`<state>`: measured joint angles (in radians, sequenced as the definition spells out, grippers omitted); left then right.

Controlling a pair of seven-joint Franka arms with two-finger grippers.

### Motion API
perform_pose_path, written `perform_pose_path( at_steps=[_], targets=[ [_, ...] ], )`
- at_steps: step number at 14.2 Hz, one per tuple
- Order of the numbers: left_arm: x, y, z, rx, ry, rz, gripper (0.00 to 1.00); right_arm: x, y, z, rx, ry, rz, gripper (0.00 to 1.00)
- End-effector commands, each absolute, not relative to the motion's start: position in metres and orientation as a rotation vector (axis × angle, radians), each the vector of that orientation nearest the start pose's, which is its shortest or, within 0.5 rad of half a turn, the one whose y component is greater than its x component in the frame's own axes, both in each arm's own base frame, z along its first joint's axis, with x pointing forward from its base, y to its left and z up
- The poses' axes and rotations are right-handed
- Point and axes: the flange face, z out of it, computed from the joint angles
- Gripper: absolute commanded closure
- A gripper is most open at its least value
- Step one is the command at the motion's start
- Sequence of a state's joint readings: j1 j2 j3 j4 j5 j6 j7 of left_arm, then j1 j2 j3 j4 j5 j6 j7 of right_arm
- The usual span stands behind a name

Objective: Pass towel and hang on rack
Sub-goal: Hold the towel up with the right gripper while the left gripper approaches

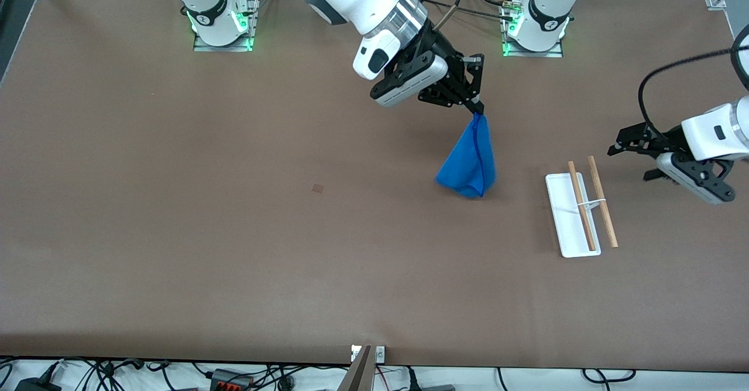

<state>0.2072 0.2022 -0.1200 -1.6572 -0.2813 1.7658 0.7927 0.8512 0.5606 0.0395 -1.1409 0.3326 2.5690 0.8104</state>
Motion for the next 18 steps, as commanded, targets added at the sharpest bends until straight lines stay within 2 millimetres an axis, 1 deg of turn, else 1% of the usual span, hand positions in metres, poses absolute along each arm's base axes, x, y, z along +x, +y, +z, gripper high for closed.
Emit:
perform_pose_path(
  at_steps=[1, 2, 3, 5, 6, 7, 8, 9, 10, 11, 13, 15, 17, 18],
  targets=[
    [0.63, 0.031, 0.47, -3.187, 1.506, -0.261, 0.0, 0.482, 0.602, 0.588, -2.22, 0.159, -0.383, 1.0],
    [0.635, 0.027, 0.453, -3.168, 1.655, -0.321, 0.0, 0.481, 0.605, 0.584, -2.225, 0.157, -0.378, 1.0],
    [0.639, 0.024, 0.431, -3.145, 1.804, -0.382, 0.0, 0.48, 0.606, 0.583, -2.227, 0.155, -0.378, 1.0],
    [0.642, 0.017, 0.393, -3.104, 2.037, -0.523, 0.0, 0.477, 0.608, 0.582, -2.228, 0.15, -0.374, 1.0],
    [0.64, 0.01, 0.374, -3.1, 2.117, -0.579, 0.0, 0.477, 0.608, 0.582, -2.227, 0.152, -0.374, 1.0],
    [0.635, 0.002, 0.359, -3.14, 2.14, -0.623, 0.0, 0.478, 0.608, 0.582, -2.227, 0.153, -0.375, 1.0],
    [0.63, -0.008, 0.349, -3.172, 2.158, -0.665, 0.0, 0.478, 0.608, 0.582, -2.228, 0.153, -0.374, 1.0],
    [0.623, -0.024, 0.335, -3.221, 2.173, -0.688, 0.0, 0.478, 0.608, 0.582, -2.227, 0.153, -0.375, 1.0],
    [0.617, -0.038, 0.324, -3.233, 2.163, -0.693, 0.0, 0.478, 0.608, 0.582, -2.228, 0.153, -0.374, 1.0],
    [0.613, -0.052, 0.318, -3.208, 2.178, -0.705, 0.0, 0.478, 0.608, 0.582, -2.228, 0.153, -0.374, 1.0],
    [0.601, -0.076, 0.296, -3.269, 2.127, -0.793, 0.0, 0.478, 0.608, 0.582, -2.228, 0.151, -0.375, 1.0],
    [0.595, -0.093, 0.282, -3.163, 2.195, -0.871, 0.0, 0.478, 0.608, 0.582, -2.229, 0.149, -0.378, 1.0],
    [0.583, -0.097, 0.266, -3.187, 2.204, -0.939, 0.0, 0.478, 0.608, 0.582, -2.233, 0.147, -0.381, 1.0],
    [0.575, -0.103, 0.258, -3.181, 2.219, -0.988, 0.0, 0.477, 0.608, 0.582, -2.233, 0.145, -0.38, 1.0]
  ],
)
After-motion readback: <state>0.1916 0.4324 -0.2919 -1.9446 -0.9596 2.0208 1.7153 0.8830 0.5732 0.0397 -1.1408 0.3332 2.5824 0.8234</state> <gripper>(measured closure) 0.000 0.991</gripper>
